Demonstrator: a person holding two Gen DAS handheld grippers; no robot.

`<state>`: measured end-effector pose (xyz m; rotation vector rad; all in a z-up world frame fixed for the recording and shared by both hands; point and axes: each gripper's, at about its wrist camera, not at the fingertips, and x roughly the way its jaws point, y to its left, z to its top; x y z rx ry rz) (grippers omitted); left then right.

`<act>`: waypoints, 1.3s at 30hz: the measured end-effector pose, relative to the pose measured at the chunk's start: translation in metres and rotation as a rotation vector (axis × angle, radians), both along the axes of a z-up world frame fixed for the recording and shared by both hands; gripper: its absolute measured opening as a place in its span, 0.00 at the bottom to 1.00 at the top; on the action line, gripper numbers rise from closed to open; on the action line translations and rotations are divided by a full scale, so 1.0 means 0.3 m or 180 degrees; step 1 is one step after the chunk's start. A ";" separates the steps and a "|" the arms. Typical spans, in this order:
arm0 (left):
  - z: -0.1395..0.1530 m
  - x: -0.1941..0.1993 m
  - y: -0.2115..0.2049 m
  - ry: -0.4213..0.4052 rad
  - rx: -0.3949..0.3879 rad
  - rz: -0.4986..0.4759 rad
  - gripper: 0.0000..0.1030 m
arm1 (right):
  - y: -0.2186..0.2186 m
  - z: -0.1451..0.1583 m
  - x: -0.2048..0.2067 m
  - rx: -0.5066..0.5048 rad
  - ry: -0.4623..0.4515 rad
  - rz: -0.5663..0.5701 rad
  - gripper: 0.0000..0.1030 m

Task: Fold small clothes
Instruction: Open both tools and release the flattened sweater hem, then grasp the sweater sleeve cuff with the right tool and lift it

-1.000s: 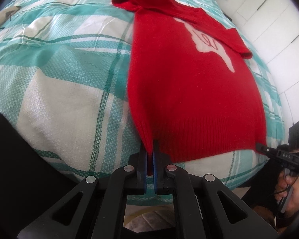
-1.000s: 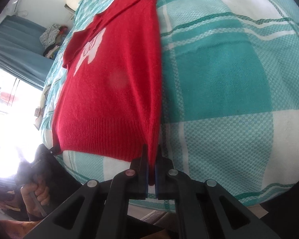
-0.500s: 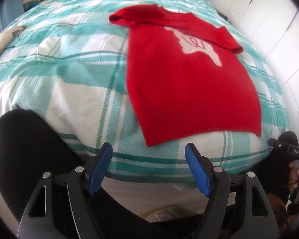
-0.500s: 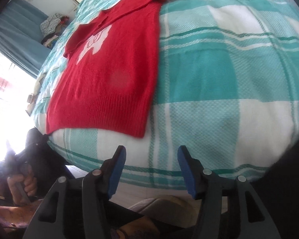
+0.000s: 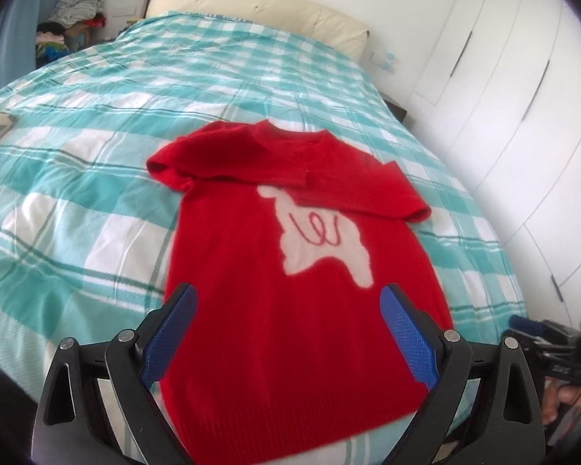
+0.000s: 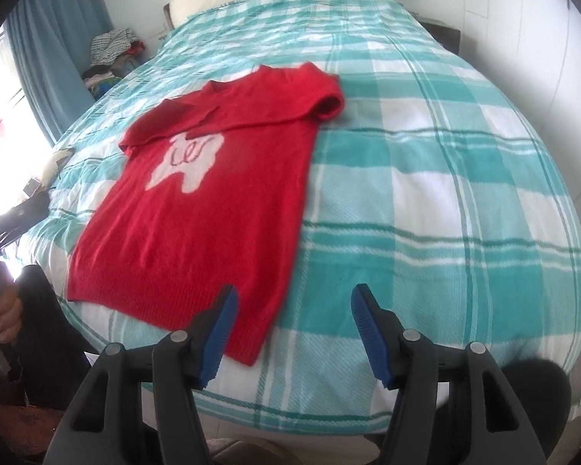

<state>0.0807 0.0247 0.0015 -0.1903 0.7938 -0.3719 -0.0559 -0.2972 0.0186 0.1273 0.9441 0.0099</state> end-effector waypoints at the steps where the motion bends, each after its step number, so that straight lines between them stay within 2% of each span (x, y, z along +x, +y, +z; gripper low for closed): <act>1: -0.032 0.025 0.002 -0.0063 0.0048 0.0083 0.93 | 0.014 0.032 0.029 -0.0074 -0.0068 0.0078 0.59; 3: -0.104 0.051 0.008 -0.0093 0.0168 0.0225 0.93 | 0.044 0.101 0.099 -0.0233 -0.0213 0.0202 0.61; 5: -0.178 0.077 0.024 0.0204 0.0262 0.0317 0.93 | 0.077 0.168 0.173 -0.0407 -0.0371 0.0318 0.71; 7: -0.215 0.087 0.042 0.0492 0.0110 0.0339 0.93 | 0.123 0.211 0.269 -0.0606 -0.0471 0.0467 0.80; 8: -0.219 0.081 0.047 0.0507 0.0026 0.0345 0.93 | 0.151 0.216 0.326 -0.0705 -0.0469 0.0567 0.85; 9: -0.218 0.075 0.045 0.0480 0.0029 0.0364 0.93 | 0.186 0.210 0.388 -0.0791 -0.0455 0.0663 0.85; 13: -0.202 0.069 0.030 0.0345 0.0232 0.0363 0.93 | 0.355 0.087 0.649 -0.0821 -0.0152 0.1199 0.85; 16: -0.214 0.077 0.033 0.0370 0.0215 0.0384 0.93 | 0.489 -0.068 0.800 -0.1004 0.0091 0.1569 0.82; 19: -0.227 0.083 0.026 0.0412 0.0258 0.0375 0.93 | 0.563 -0.206 0.903 -0.1335 0.0170 0.1670 0.68; 21: -0.230 0.085 0.017 0.0394 0.0328 0.0372 0.93 | 0.559 -0.281 0.966 -0.1344 0.0296 0.1627 0.57; 22: -0.231 0.085 0.011 0.0390 0.0359 0.0363 0.93 | 0.539 -0.300 0.987 -0.1215 0.0295 0.1566 0.47; 23: -0.232 0.084 0.008 0.0390 0.0385 0.0352 0.93 | 0.505 -0.296 1.000 -0.1071 0.0221 0.1438 0.31; 25: -0.235 0.081 0.004 0.0386 0.0426 0.0337 0.93 | 0.412 -0.255 1.005 -0.0810 0.0108 0.1075 0.05; 26: -0.235 0.079 0.003 0.0386 0.0438 0.0331 0.93 | 0.340 -0.216 0.991 -0.0600 0.0010 0.0906 0.05; 28: -0.236 0.080 0.005 0.0399 0.0442 0.0328 0.93 | 0.173 -0.125 0.939 -0.0378 -0.0209 0.0533 0.04; 31: -0.240 0.081 0.008 0.0423 0.0461 0.0355 0.93 | -0.175 -0.002 0.804 0.0021 -0.0482 -0.0233 0.04; 33: -0.242 0.079 0.010 0.0426 0.0450 0.0368 0.93 | -0.427 0.042 0.675 0.0217 -0.0621 -0.0793 0.04; 36: -0.246 0.082 0.011 0.0410 0.0451 0.0393 0.93 | -0.716 0.047 0.513 0.0328 -0.0665 -0.1452 0.04; 39: -0.254 0.083 0.007 0.0392 0.0478 0.0406 0.93 | -0.898 -0.036 0.387 0.0565 -0.0618 -0.1875 0.05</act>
